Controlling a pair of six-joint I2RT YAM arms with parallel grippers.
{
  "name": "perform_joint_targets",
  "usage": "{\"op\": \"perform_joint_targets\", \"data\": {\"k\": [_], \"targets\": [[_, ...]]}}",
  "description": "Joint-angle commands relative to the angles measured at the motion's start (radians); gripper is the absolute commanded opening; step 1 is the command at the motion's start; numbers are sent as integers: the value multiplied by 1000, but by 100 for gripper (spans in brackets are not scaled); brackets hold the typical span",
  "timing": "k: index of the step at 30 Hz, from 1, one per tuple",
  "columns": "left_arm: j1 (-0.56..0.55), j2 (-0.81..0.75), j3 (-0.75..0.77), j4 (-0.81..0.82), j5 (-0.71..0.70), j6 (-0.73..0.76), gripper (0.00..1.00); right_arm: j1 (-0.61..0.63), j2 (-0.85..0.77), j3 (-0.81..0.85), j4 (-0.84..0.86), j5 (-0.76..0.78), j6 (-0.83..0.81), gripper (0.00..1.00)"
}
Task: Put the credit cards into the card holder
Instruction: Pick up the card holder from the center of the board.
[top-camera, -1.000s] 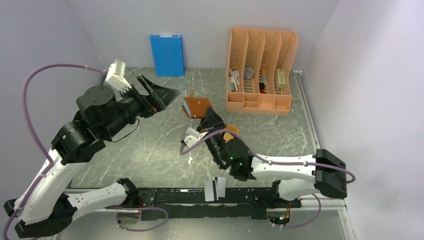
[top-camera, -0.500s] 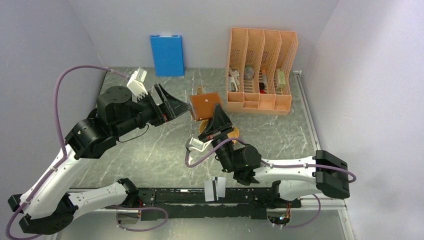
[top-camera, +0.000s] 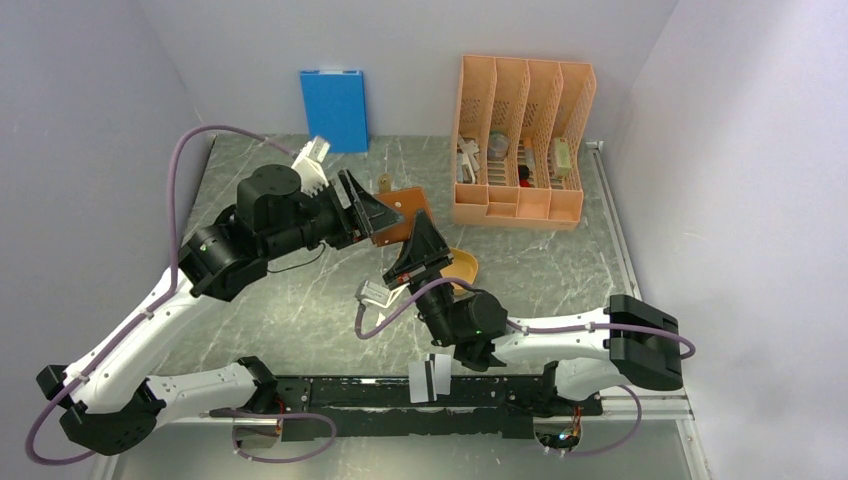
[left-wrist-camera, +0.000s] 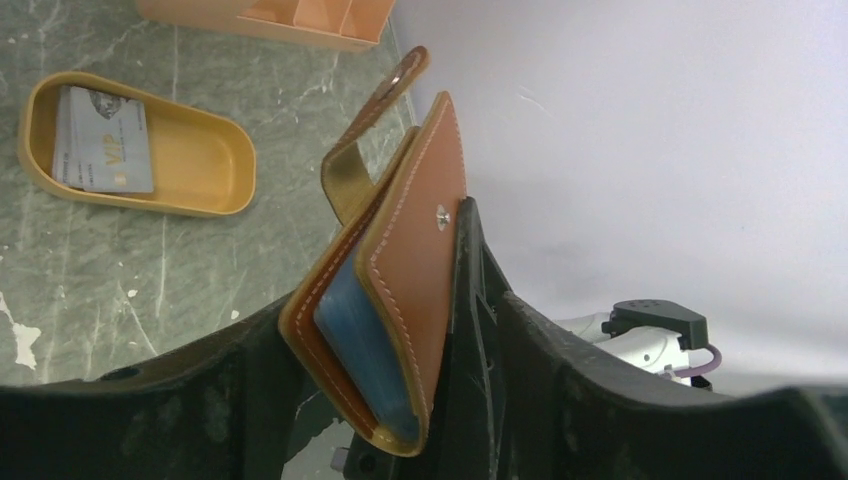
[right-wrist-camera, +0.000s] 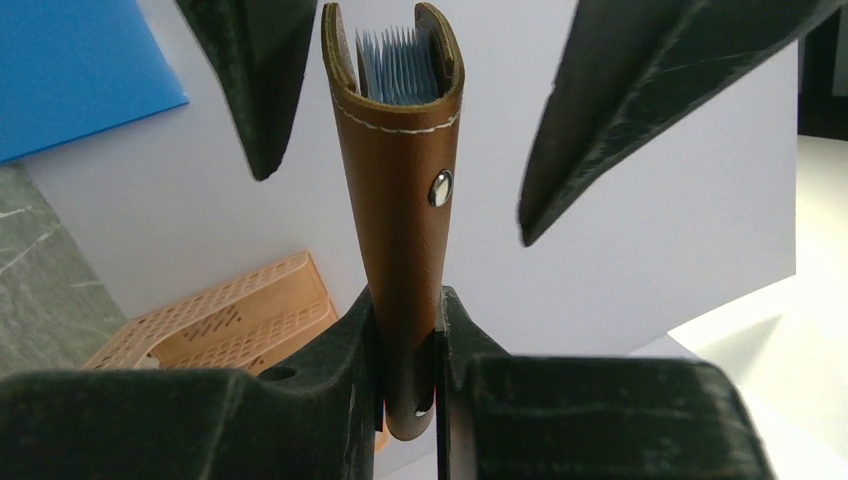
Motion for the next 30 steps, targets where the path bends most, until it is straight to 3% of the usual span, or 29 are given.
{"op": "perform_joint_targets", "data": {"k": [1,7,9,11,14,16,18,21,24,27,30], "targets": [[-3,-6,-32,76,33,-4,63,13,-10,36,108,1,-9,0],[-2,-17,-59,104,27,-6,27,12,-28,31,87,15,19,0],[-2,-21,-66,115,27,-4,9,13,-35,33,82,24,30,0],[-2,-21,-66,113,16,7,5,14,-42,49,36,63,78,4],[-3,-31,-61,107,-23,46,5,19,-82,116,-280,173,293,53],[-1,-41,-34,85,-78,98,5,22,-138,177,-651,185,559,72],[-1,-48,18,33,-180,176,5,22,-194,262,-1050,84,882,93],[-1,-61,104,-56,-327,273,5,9,-237,339,-1339,-66,1154,98],[-1,-86,157,-97,-422,366,5,-88,-234,433,-1590,-323,1395,98],[-1,-129,165,-73,-414,482,5,-224,-282,413,-1600,-645,1561,99],[-1,-158,154,-57,-234,628,5,-397,-350,373,-1526,-951,1736,100]]}}
